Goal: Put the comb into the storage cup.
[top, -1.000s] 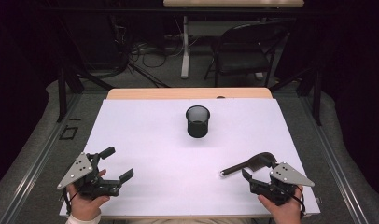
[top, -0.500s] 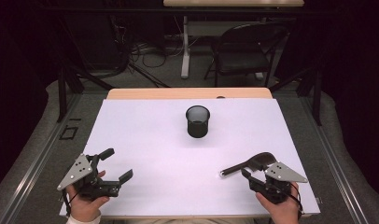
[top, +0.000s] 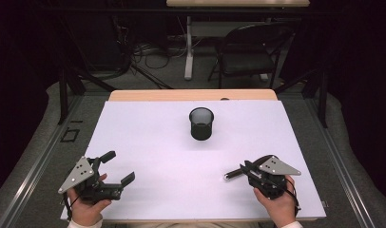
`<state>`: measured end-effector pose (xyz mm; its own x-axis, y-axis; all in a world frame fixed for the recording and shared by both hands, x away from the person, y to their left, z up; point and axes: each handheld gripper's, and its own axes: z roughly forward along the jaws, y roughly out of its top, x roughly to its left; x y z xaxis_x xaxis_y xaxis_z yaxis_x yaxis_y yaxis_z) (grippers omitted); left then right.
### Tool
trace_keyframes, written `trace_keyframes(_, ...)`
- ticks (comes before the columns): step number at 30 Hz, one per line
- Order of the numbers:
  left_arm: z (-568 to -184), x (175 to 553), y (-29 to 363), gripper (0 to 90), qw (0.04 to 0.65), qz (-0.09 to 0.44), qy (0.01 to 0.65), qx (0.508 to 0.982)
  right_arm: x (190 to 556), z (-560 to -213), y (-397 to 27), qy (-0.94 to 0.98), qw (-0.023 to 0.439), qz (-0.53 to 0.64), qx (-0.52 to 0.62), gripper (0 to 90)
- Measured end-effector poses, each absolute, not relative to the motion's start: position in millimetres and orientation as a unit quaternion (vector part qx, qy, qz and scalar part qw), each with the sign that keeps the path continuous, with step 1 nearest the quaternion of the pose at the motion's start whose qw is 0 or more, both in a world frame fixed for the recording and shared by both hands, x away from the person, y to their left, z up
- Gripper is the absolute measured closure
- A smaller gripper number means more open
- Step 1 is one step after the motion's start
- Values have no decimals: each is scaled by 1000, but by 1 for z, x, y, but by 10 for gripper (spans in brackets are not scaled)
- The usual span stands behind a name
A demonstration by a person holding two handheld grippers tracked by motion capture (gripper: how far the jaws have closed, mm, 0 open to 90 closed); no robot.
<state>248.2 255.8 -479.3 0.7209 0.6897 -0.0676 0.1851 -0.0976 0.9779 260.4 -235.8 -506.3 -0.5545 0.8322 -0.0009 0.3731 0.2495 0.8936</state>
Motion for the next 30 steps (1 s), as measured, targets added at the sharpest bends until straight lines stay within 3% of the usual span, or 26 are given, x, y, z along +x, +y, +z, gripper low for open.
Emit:
trace_keyframes(7,-480,249,254,8,593,212,308,713,278,-507,-222,768,231,434,412,899)
trace_keyframes(16,-481,248,253,8,590,214,307,716,304,-517,-201,795,202,382,425,900)
trace_keyframes(30,-482,248,253,8,587,213,307,718,314,-529,-191,807,186,355,435,900)
